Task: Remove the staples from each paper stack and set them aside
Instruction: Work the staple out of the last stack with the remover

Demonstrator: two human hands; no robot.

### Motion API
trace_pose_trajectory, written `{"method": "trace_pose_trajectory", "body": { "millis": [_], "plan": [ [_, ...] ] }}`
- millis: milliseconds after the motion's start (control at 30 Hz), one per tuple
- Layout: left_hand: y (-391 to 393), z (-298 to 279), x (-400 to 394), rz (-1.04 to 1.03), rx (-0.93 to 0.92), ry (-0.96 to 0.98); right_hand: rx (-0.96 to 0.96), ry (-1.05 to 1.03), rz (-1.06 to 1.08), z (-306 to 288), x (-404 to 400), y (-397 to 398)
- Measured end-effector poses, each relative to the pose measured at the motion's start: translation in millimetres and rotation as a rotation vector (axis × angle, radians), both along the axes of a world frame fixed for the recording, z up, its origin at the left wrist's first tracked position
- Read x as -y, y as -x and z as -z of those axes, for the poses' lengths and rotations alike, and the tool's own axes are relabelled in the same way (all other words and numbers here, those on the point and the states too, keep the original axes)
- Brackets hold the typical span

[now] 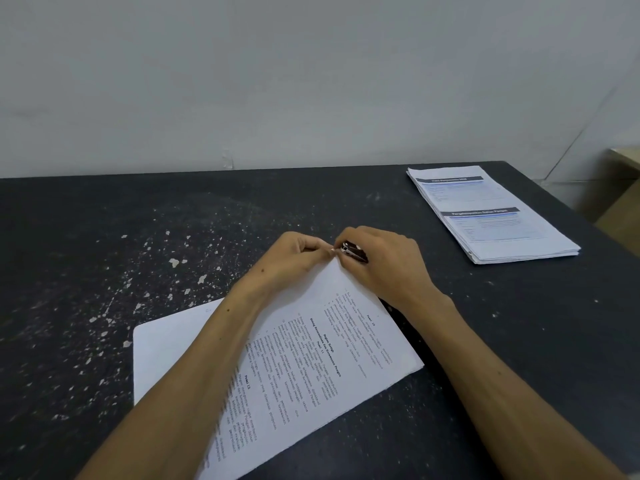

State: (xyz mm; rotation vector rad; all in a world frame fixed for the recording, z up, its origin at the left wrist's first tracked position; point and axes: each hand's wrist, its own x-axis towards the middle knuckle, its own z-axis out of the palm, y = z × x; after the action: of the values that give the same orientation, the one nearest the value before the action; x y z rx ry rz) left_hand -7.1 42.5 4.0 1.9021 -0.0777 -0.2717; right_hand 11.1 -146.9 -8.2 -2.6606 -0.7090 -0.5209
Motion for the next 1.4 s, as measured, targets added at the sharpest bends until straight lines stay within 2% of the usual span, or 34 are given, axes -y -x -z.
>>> {"method": "trace_pose_trajectory", "body": {
  "millis": [100,233,467,633,733,867,1100,1233,1400],
  "plan": [
    [-1,1,-1,-0.007,0.005,-0.017,-0.033,0.019,0.011,0,-1,0],
    [-2,2,0,-0.008,0.007,-0.021,-0.178,-0.097,0.017,3,1,-2],
    [-5,4,-1,-0.012,-0.002,-0.026,-0.324,-0.257,-0.037,12,6,-9],
    [-5,5,-2,-0.006,-0.006,-0.021,-0.372,-0.272,-0.027,11,8,-10],
    [-5,5,-1,-0.002,-0.006,-0.022,-0.326,-0.183,-0.012,7,8,-6],
    [-3,4,2,0.017,0.021,-0.007,-0.102,0.106,0.007,-5,0,0],
    [-4,9,4,0.01,0.058,0.003,-0.101,0.489,0.077,-24,-14,0],
    [-5,11,4,-0.006,0.074,0.008,-0.101,0.537,0.089,-30,-20,-7],
    [-6,10,2,-0.009,0.052,0.01,-0.166,0.405,0.071,-31,-12,-7]
  ]
}}
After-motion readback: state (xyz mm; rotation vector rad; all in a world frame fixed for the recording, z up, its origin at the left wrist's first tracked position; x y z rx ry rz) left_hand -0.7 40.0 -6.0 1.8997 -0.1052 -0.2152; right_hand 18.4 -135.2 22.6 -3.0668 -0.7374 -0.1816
